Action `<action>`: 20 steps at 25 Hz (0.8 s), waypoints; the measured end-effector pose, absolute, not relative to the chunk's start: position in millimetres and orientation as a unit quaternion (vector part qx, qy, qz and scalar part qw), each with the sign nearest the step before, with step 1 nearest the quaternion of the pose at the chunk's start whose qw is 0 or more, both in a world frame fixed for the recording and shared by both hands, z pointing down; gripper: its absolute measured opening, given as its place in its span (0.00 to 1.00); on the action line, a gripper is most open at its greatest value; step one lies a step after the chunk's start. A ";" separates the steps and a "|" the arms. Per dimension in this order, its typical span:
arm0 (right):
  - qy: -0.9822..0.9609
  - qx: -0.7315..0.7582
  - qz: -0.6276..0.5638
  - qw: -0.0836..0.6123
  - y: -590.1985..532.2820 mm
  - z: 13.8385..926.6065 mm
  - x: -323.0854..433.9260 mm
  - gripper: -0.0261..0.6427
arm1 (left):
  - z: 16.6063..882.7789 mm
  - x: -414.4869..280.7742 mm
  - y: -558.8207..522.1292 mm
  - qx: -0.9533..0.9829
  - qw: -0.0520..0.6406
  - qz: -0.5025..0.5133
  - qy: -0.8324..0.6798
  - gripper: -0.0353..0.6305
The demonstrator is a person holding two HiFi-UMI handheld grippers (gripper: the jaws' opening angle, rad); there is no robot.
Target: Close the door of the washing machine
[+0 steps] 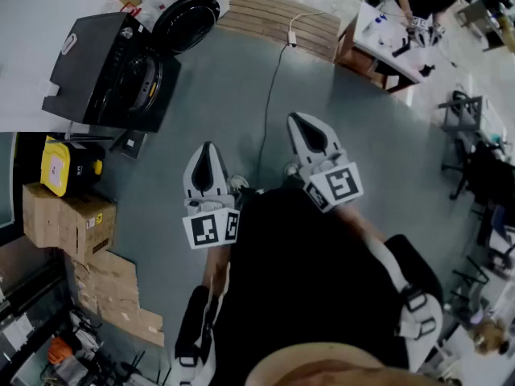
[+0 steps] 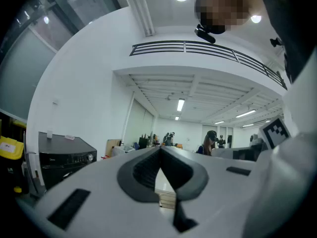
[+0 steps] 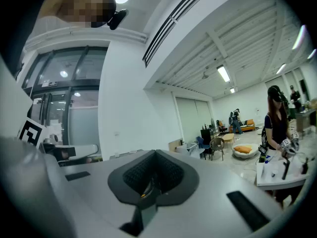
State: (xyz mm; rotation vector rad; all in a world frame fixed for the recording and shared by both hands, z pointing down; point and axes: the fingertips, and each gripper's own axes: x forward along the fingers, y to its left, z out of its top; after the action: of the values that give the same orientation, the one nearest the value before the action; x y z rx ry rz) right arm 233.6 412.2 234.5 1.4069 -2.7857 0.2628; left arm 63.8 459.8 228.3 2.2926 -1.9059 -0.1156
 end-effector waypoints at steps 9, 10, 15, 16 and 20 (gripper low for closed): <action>-0.892 0.447 0.072 0.001 412.4 231.6 234.1 0.05 | 230.0 68.3 459.5 0.768 0.078 -0.038 -0.635 0.06; -0.892 0.447 0.071 -0.002 412.3 230.5 234.7 0.05 | 229.6 68.9 459.1 0.768 0.078 -0.038 -0.635 0.06; -0.888 0.455 0.056 -0.034 412.5 215.0 241.2 0.05 | 227.5 71.3 457.0 0.767 0.078 -0.040 -0.635 0.06; -0.885 0.460 0.054 -0.035 410.1 215.8 242.7 0.05 | 227.7 71.6 456.0 0.767 0.078 -0.040 -0.635 0.06; -0.884 0.461 0.073 0.002 397.3 236.9 243.0 0.28 | 230.7 74.9 452.0 0.766 0.080 -0.038 -0.636 0.06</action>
State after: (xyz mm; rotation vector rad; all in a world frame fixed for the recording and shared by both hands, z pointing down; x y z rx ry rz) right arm 243.0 397.3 236.9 1.4477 -2.7734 0.2301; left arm 74.9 452.0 230.7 2.2913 -1.9027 -0.1143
